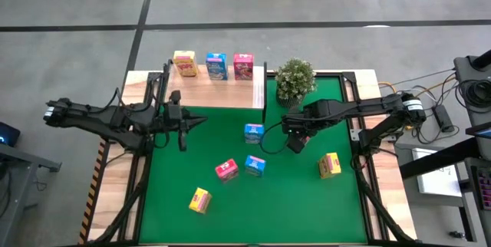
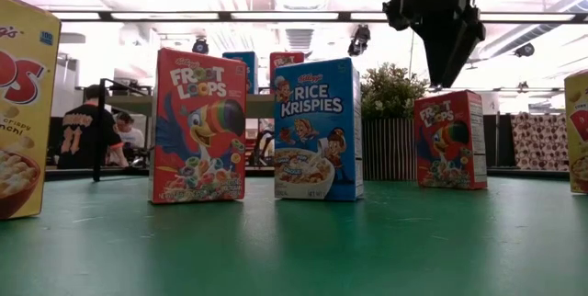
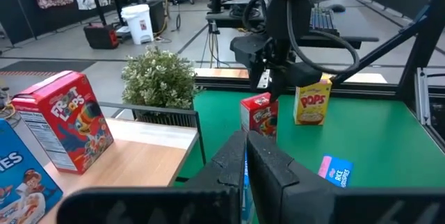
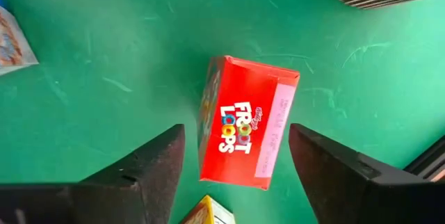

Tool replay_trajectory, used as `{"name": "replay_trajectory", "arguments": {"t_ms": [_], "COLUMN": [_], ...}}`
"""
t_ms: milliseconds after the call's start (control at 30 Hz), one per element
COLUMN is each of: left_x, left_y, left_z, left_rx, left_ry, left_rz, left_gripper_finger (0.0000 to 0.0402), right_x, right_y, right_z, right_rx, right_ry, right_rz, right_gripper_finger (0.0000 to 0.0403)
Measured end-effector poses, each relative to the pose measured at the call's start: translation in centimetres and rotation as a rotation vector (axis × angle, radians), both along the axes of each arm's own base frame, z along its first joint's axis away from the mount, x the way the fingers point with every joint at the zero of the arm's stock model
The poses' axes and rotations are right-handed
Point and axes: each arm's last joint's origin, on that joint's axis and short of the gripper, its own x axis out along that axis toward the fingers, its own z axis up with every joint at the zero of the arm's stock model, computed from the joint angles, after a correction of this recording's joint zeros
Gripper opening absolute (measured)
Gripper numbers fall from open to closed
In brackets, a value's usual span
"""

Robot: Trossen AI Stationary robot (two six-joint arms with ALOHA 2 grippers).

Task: Stack cereal on shelf
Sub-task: Put the right red cereal box on the shelf aligned with the other red cereal box

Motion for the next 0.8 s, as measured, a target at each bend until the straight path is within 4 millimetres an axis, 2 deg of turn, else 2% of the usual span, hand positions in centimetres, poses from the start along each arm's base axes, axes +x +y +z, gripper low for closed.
{"name": "replay_trajectory", "arguments": {"t_ms": [267,800], "left_x": [0.0,0.3], "left_y": [0.0,0.0], "left_z": [-0.1,-0.3], "left_rx": [0.019,0.024], "left_ry": [0.008,0.018], "left_rz": [-0.003,-0.004], "left_gripper_finger": [0.0,0.0], "right_x": [-0.2,-0.2], "right_y": [0.0,-0.1], "right_z": [-1.7,-2.3], "right_rx": [-0.003,-0.028], "right_ry": [0.014,0.007], "right_rz": [-0.003,-0.013], "right_gripper_finger": [0.0254,0.0254]}}
